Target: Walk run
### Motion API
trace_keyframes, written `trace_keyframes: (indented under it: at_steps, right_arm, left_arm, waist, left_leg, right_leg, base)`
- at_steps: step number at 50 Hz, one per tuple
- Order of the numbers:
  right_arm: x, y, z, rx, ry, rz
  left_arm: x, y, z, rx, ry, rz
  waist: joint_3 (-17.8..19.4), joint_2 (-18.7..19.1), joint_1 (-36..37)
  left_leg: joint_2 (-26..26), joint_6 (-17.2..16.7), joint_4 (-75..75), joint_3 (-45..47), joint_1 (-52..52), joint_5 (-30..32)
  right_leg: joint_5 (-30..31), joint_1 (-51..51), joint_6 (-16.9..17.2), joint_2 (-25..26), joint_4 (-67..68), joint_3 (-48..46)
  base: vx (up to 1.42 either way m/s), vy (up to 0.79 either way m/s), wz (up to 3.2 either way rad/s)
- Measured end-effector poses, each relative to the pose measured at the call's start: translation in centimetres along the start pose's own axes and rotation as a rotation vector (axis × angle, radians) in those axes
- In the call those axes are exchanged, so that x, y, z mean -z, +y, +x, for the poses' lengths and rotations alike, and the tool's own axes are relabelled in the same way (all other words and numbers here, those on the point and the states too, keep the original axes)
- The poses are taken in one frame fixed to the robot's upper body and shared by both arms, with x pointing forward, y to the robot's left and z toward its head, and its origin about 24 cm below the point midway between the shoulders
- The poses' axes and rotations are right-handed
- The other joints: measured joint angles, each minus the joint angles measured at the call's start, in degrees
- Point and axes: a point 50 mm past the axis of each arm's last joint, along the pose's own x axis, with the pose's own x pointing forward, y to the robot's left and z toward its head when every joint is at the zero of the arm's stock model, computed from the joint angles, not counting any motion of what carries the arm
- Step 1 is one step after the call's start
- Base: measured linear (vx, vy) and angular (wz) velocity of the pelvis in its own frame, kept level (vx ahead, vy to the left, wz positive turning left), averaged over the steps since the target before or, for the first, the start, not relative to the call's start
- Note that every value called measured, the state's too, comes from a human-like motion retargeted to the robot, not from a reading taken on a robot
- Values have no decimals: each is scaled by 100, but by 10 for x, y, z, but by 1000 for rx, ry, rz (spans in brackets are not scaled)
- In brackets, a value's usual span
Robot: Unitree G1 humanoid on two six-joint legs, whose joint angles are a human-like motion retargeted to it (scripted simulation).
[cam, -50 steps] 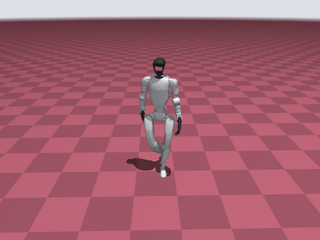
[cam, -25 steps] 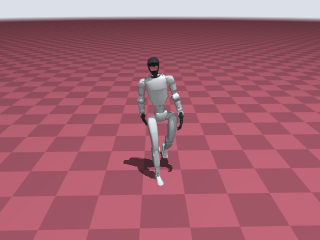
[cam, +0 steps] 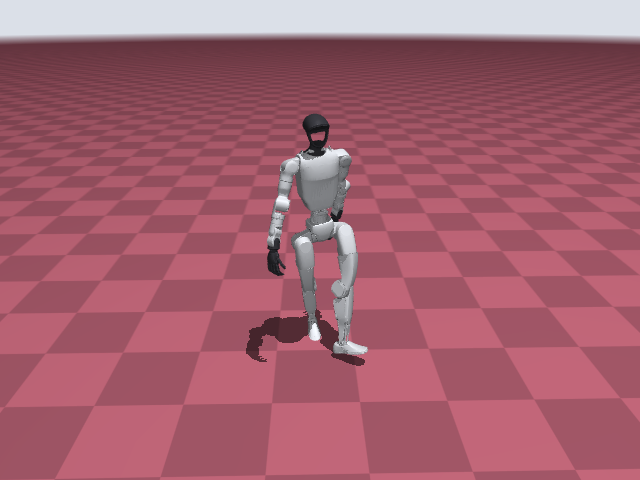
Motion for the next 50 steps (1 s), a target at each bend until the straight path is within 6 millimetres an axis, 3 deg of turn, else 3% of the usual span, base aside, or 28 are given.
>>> trace_keyframes:
  at_steps: [3,5,7,8,10,12,15,18,20,24,28,32,33,35,37,40,42,45,47,50]
  right_arm:
    - [16,26,0,-79,40,-19]
    - [32,49,-2,-153,77,-46]
    - [51,73,-6,-219,126,-75]
    - [61,85,-10,-241,153,-81]
    - [80,105,-17,-277,208,-86]
    - [99,122,-27,-316,286,-80]
    - [124,149,-44,-419,409,-69]
    - [141,174,-61,-524,457,-44]
    - [150,186,-70,-572,476,-32]
    - [159,197,-80,-607,518,-23]
    - [166,196,-85,-603,564,5]
    - [171,185,-84,-561,599,41]
    - [172,182,-83,-544,607,50]
    - [172,173,-80,-504,626,63]
    - [172,164,-77,-461,647,71]
    - [169,151,-71,-405,644,71]
    - [165,142,-66,-379,624,91]
    - [146,124,-51,-354,565,102]
    - [125,112,-39,-328,509,90]
    - [93,92,-22,-274,398,61]
  left_arm:
    - [-13,0,1,-18,-58,13]
    - [-24,4,0,-50,-98,31]
    - [-43,10,-3,-107,-146,46]
    - [-57,12,-5,-140,-179,52]
    - [-90,14,-10,-197,-263,53]
    - [-128,8,-16,-201,-364,61]
    - [-188,-9,-33,-146,-546,123]
    - [-239,-30,-56,-97,-746,259]
    - [-268,-43,-75,-84,-867,362]
    - [-309,-56,-112,-123,-1031,533]
    - [-325,-57,-129,-182,-1068,628]
    - [-314,-45,-117,-209,-976,633]
    - [-307,-40,-111,-212,-937,622]
    - [-289,-28,-95,-216,-840,586]
    - [-259,-16,-73,-214,-708,535]
    - [-198,-1,-40,-193,-470,432]
    - [-152,3,-22,-167,-305,380]
    - [-97,10,-10,-127,-121,320]
    - [-74,14,-8,-90,-40,312]
    - [-47,14,-5,-65,40,335]
  waist:
    - [-167,-112,257]
    - [-312,-163,289]
    - [-415,-88,290]
    - [-417,28,186]
    - [-343,326,66]
    - [-310,513,16]
    - [-258,671,-125]
    - [-219,863,-559]
    - [-178,930,-886]
    - [-36,765,-1353]
    - [107,456,-1505]
    - [144,358,-1572]
    - [108,361,-1572]
    - [-17,376,-1540]
    - [-156,441,-1649]
    - [-404,607,-1709]
    - [-474,743,-1680]
    - [-549,596,-1532]
    - [-548,466,-1521]
    - [-441,346,-1265]
  left_leg:
    - [86,176,127,261,262,423]
    - [69,198,317,-212,368,382]
    - [264,198,687,-655,346,117]
    - [367,198,857,-889,376,-6]
    - [582,198,1045,-1210,591,-243]
    - [641,198,1015,-1398,826,-318]
    - [492,198,855,-1890,1112,-303]
    - [364,198,652,-2504,1425,-246]
    - [251,198,612,-2953,1578,-239]
    - [-147,198,538,-3624,2039,-307]
    - [-652,198,483,-4189,2653,-443]
    - [-914,162,495,-4672,3192,-545]
    - [-938,126,533,-4751,3260,-548]
    - [-970,-1,614,-4840,3335,-440]
    - [-949,-239,825,-5024,3401,-116]
    - [-855,-863,1411,-5092,3326,1044]
    - [-816,-1511,2325,-4969,2979,2168]
    - [-511,-2427,3950,-3904,2202,3086]
    - [-289,-2234,4653,-3398,1744,2999]
    - [-39,-1613,5256,-2800,1020,2056]
  right_leg:
    - [491,191,166,-106,328,-92]
    - [1311,367,309,-163,598,-337]
    - [2562,204,394,-83,1274,-132]
    - [3083,-28,355,174,1770,240]
    - [3738,-430,-118,505,2853,114]
    - [3393,-953,-99,717,3768,353]
    - [2227,-1685,-5,844,4459,732]
    - [1276,-2275,-262,583,4283,614]
    - [1088,-2524,-205,333,3682,553]
    - [1161,-2843,235,183,2092,1275]
    - [943,-3039,603,-93,668,2113]
    - [847,-3066,1344,-431,-292,1873]
    - [882,-3051,1355,-421,-297,1872]
    - [964,-3029,988,-335,-33,1955]
    - [1216,-2913,834,-444,101,1293]
    - [1568,-2714,788,-143,259,2256]
    - [1336,-2540,593,-170,430,2086]
    - [1105,-2165,175,-560,382,1181]
    - [908,-1954,-16,-487,378,1387]
    - [796,-1569,-76,-508,239,1171]
  base:
    - [97,0,-20]
    - [118,-7,17]
    - [112,4,72]
    - [78,4,140]
    - [68,2,159]
    - [75,11,159]
    - [59,7,196]
    - [67,3,269]
    - [74,-5,271]
    - [60,-6,203]
    - [75,-7,123]
    - [74,-11,88]
    - [83,-21,60]
    - [89,-25,61]
    - [97,-27,118]
    - [99,-28,104]
    - [90,-19,97]
    - [83,-17,76]
    - [79,-20,98]
    - [48,-10,52]
